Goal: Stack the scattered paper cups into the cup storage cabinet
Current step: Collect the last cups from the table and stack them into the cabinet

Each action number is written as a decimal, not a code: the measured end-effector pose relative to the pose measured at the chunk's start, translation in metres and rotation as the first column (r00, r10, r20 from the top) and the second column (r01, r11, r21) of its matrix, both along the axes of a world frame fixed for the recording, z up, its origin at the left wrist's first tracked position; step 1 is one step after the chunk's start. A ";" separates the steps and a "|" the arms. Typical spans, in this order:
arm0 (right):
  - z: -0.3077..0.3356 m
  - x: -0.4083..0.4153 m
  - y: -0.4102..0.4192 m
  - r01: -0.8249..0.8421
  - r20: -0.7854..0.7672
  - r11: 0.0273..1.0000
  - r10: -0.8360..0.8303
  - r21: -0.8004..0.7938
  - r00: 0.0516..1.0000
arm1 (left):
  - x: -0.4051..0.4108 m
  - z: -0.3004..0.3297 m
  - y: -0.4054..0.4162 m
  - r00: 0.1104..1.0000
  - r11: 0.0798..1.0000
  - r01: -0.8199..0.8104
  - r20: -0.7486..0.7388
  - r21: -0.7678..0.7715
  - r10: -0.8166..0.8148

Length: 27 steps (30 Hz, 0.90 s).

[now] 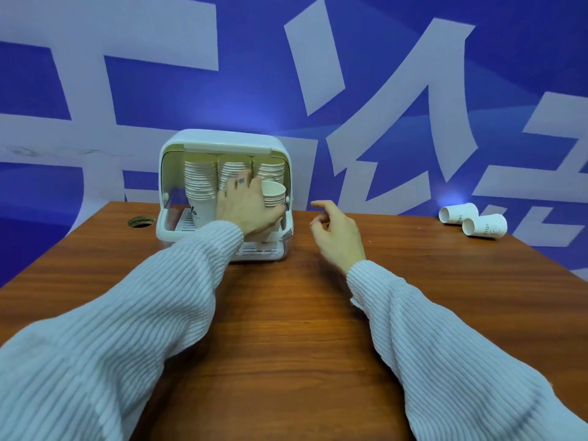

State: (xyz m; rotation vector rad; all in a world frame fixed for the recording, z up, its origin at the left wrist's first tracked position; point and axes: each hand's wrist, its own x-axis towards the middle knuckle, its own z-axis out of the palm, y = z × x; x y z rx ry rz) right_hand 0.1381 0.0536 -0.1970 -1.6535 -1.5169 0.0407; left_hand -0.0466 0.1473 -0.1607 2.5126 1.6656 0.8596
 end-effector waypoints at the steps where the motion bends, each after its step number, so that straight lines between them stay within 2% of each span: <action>1: -0.001 0.003 -0.002 0.004 -0.009 1.000 -0.004 -0.002 1.000 | 0.001 0.002 -0.005 1.000 0.998 -0.002 0.020 0.059 0.000; 4: -0.005 0.020 -0.008 0.032 -0.046 0.999 -0.032 0.002 0.998 | 0.015 0.001 -0.029 0.985 0.939 0.034 0.150 0.342 -0.090; 6: -0.007 0.036 -0.014 0.068 -0.086 0.998 -0.067 0.007 0.994 | 0.039 -0.007 -0.044 0.958 0.910 0.128 0.190 0.396 -0.217; 9: -0.011 0.067 -0.028 0.157 -0.178 0.987 -0.157 -0.011 0.971 | 0.087 -0.025 -0.062 0.906 0.937 0.271 0.270 0.220 -0.326; 12: -0.013 0.113 -0.048 0.257 -0.196 0.966 -0.259 -0.034 0.946 | 0.141 -0.043 -0.078 0.865 0.920 0.391 0.329 0.031 -0.379; 16: -0.014 0.191 -0.074 0.425 -0.249 0.901 -0.432 -0.084 0.867 | 0.212 -0.058 -0.088 0.809 0.825 0.543 0.362 -0.155 -0.464; 19: -0.018 0.249 -0.088 0.528 -0.282 0.847 -0.522 -0.060 0.805 | 0.265 -0.064 -0.095 0.769 0.724 0.627 0.378 -0.287 -0.516; 23: -0.025 0.314 -0.084 0.618 -0.310 0.786 -0.595 -0.030 0.741 | 0.332 -0.071 -0.100 0.717 0.612 0.695 0.424 -0.377 -0.553; 27: -0.057 0.401 -0.067 0.672 -0.252 0.737 -0.666 -0.074 0.702 | 0.376 -0.078 -0.094 0.731 0.645 0.672 0.464 -0.363 -0.501</action>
